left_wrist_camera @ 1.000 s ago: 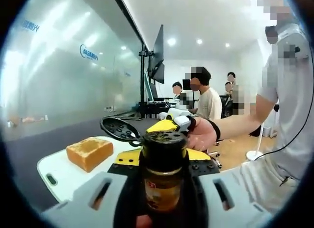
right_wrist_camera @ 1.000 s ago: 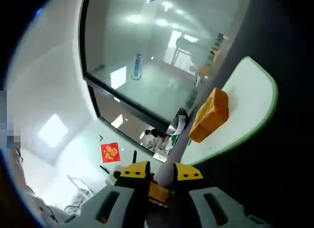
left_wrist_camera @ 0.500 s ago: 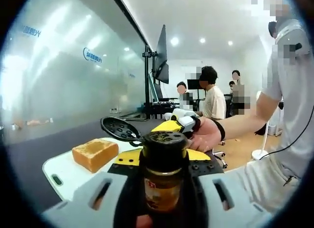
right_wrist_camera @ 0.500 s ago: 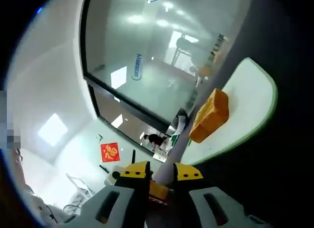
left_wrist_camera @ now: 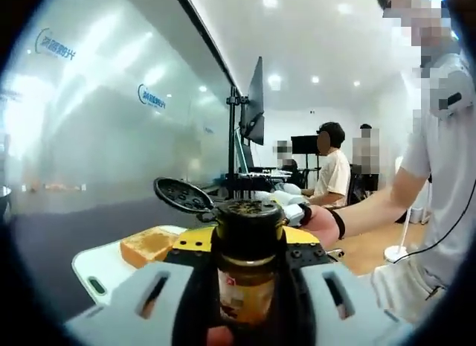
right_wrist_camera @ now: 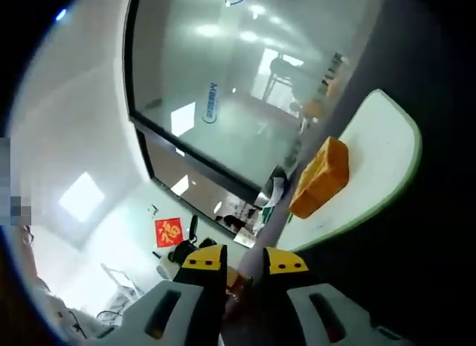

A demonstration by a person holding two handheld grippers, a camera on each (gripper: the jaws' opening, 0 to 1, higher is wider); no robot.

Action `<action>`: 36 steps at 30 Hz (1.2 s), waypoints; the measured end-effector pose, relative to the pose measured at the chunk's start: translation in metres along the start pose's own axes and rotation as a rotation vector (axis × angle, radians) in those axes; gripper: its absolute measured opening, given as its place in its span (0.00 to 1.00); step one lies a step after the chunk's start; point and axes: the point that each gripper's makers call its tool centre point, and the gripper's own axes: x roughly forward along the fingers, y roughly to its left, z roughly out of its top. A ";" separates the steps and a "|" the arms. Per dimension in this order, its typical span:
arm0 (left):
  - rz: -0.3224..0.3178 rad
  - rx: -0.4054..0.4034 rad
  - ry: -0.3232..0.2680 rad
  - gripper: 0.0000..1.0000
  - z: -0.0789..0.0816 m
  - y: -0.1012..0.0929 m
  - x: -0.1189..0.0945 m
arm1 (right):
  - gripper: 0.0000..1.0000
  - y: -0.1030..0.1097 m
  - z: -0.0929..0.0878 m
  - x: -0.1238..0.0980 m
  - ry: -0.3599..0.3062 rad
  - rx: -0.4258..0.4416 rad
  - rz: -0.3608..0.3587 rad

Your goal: Sprinkle pepper

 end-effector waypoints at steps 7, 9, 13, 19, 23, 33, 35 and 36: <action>0.021 -0.003 -0.023 0.21 0.015 0.006 0.011 | 0.13 0.002 -0.001 -0.001 -0.002 0.076 0.003; 0.030 0.009 -0.019 0.21 0.018 0.008 0.015 | 0.15 0.004 0.005 -0.004 -0.038 0.165 0.000; 0.032 0.040 -0.023 0.21 0.030 0.007 0.025 | 0.22 0.001 0.009 -0.013 -0.154 0.403 -0.024; 0.034 0.056 -0.025 0.21 0.043 0.011 0.041 | 0.21 0.024 0.000 -0.014 -0.334 0.726 0.078; 0.046 0.076 -0.021 0.21 0.048 0.012 0.050 | 0.24 0.032 0.002 -0.015 -0.491 0.852 0.149; 0.037 0.079 -0.049 0.21 0.062 0.006 0.063 | 0.35 0.053 0.006 0.006 -0.666 1.116 0.320; 0.043 0.087 -0.054 0.21 0.067 0.009 0.064 | 0.42 0.063 0.005 0.017 -0.642 1.079 0.329; 0.039 0.074 -0.072 0.21 0.071 0.009 0.065 | 0.42 0.065 0.006 0.021 -0.645 1.074 0.330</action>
